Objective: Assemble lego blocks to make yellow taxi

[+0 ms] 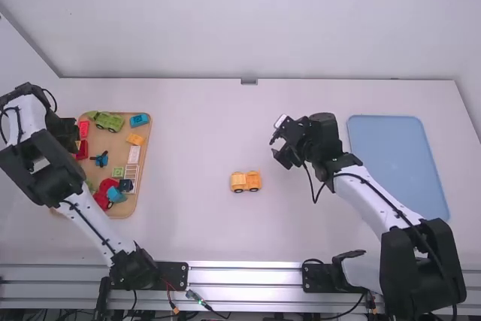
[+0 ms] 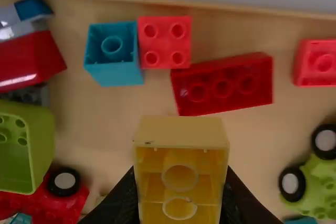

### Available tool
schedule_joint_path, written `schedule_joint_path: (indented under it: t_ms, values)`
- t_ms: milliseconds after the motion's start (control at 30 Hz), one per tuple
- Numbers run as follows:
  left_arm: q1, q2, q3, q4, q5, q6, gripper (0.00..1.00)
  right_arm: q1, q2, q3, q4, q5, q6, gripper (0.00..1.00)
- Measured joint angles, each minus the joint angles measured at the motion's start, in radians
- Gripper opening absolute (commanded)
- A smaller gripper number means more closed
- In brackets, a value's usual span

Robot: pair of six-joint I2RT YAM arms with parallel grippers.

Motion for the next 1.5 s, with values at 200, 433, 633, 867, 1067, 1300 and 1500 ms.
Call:
schedule_joint_path:
  t_ms: [200, 433, 633, 867, 1067, 1300, 1500]
  values:
    - [-0.061, -0.111, -0.122, 0.153, 0.001, 0.090, 0.02, -0.042, 0.000, 0.000, 0.074, -0.064, 0.126, 0.99]
    - [-0.229, -0.465, -0.539, 0.602, 0.148, 0.294, 0.02, -0.056, 0.000, 0.000, 0.132, -0.138, 0.254, 0.99]
    - [-0.392, -0.695, -0.859, 0.914, 0.401, 0.615, 0.02, -0.056, 0.000, 0.000, 0.196, -0.159, 0.420, 0.99]
    - [-0.557, -0.745, -1.059, 1.110, 0.766, 0.900, 0.02, -0.074, 0.076, 0.000, 0.343, -0.294, 0.557, 0.99]
    - [-0.650, -0.745, -1.081, 1.079, 1.003, 1.113, 0.02, -0.140, 0.281, 0.000, 0.661, -0.611, 0.675, 0.99]
    - [-0.793, -0.741, -1.162, 1.196, 1.142, 1.302, 0.02, -0.164, 0.455, 0.000, 1.060, -0.911, 0.900, 0.99]
    - [-0.864, -0.717, -1.176, 1.347, 1.155, 1.260, 0.02, -0.101, 0.535, 0.024, 1.132, -1.024, 1.025, 0.94]
